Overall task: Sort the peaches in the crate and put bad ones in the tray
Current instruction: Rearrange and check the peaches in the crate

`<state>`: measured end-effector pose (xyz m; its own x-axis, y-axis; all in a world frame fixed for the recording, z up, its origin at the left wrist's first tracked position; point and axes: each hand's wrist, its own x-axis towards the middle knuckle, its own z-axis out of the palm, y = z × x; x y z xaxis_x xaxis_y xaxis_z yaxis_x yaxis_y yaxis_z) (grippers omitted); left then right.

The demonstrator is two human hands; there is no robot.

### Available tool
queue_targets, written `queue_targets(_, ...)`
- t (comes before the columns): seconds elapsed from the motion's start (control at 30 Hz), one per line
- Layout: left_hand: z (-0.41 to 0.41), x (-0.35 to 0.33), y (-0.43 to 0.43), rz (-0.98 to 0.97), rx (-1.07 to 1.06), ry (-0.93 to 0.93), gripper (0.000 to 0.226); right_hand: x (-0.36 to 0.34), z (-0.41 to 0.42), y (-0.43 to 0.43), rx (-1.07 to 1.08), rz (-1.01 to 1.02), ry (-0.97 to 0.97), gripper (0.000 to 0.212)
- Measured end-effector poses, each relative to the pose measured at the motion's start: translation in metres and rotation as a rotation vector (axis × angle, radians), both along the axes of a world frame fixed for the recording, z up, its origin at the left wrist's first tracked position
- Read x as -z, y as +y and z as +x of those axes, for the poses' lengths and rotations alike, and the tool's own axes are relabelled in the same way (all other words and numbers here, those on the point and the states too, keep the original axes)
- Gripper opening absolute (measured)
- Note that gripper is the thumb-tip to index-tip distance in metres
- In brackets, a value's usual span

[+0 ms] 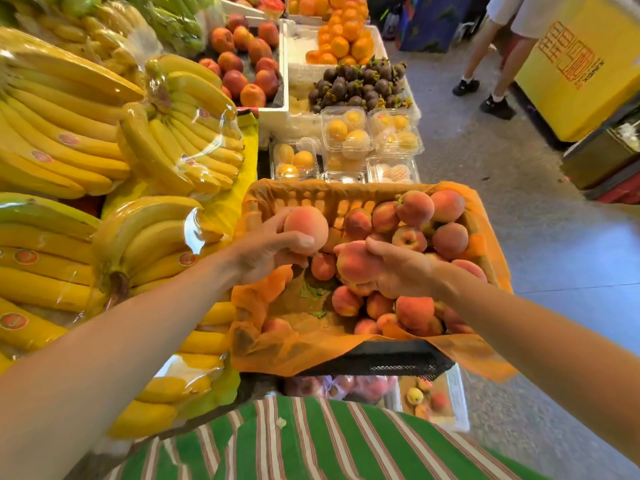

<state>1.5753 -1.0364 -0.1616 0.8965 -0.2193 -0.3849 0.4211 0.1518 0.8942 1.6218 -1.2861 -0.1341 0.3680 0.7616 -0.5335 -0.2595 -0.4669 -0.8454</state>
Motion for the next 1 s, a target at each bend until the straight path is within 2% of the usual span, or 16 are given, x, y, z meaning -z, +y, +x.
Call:
queue_targets(0.03,0.0,-0.001,-0.003,-0.046,0.01,0.012,0.058,-0.005,-0.003,-0.005,-0.008,-0.037,-0.112,0.053)
queue_targets(0.07,0.0,-0.003,-0.006,-0.058,0.015,0.012,0.043,-0.009,-0.005,-0.006,0.024,-0.085,-0.005,0.055)
queue_targets(0.1,-0.001,-0.005,-0.008,-0.044,0.02,0.008,0.032,-0.015,-0.009,-0.006,-0.022,-0.014,-0.042,0.054)
queue_targets(0.13,-0.001,-0.006,-0.011,-0.014,0.031,0.001,0.027,-0.015,-0.017,-0.008,0.016,0.079,-0.001,0.044)
queue_targets(0.2,-0.001,-0.004,-0.014,0.095,0.076,-0.032,0.033,-0.01,-0.022,-0.012,0.167,0.183,0.201,0.018)
queue_targets(0.23,-0.001,-0.002,-0.013,0.181,0.108,-0.071,0.041,-0.007,-0.022,-0.012,0.198,0.174,0.17,0.017)
queue_targets(0.33,0.001,0.004,-0.009,0.44,0.166,-0.201,0.064,0.011,-0.011,-0.014,0.277,0.086,0.031,0.053)
queue_targets(0.43,0.001,0.006,-0.007,0.609,0.149,-0.314,0.068,0.021,-0.004,-0.009,0.244,-0.063,-0.114,0.059)
queue_targets(0.53,0.003,0.004,0.001,0.81,0.255,-0.442,0.061,0.026,-0.004,0.002,0.096,-0.179,-0.285,0.058)
queue_targets(0.63,0.007,0.004,0.007,1.026,0.612,-0.438,0.063,0.046,-0.002,0.017,-0.148,-0.332,-0.455,0.062)
queue_targets(0.73,0.012,0.009,-0.005,1.19,0.935,-0.424,0.077,0.065,-0.002,0.031,-0.431,-0.427,-0.683,0.067)
queue_targets(0.83,0.02,0.019,-0.02,1.27,1.066,-0.432,0.079,0.083,-0.003,0.037,-0.649,-0.507,-0.852,0.066)
queue_targets(1.0,0.036,0.035,-0.034,1.348,1.231,-0.397,0.076,0.108,-0.008,0.03,-0.9,-0.534,-1.046,0.046)
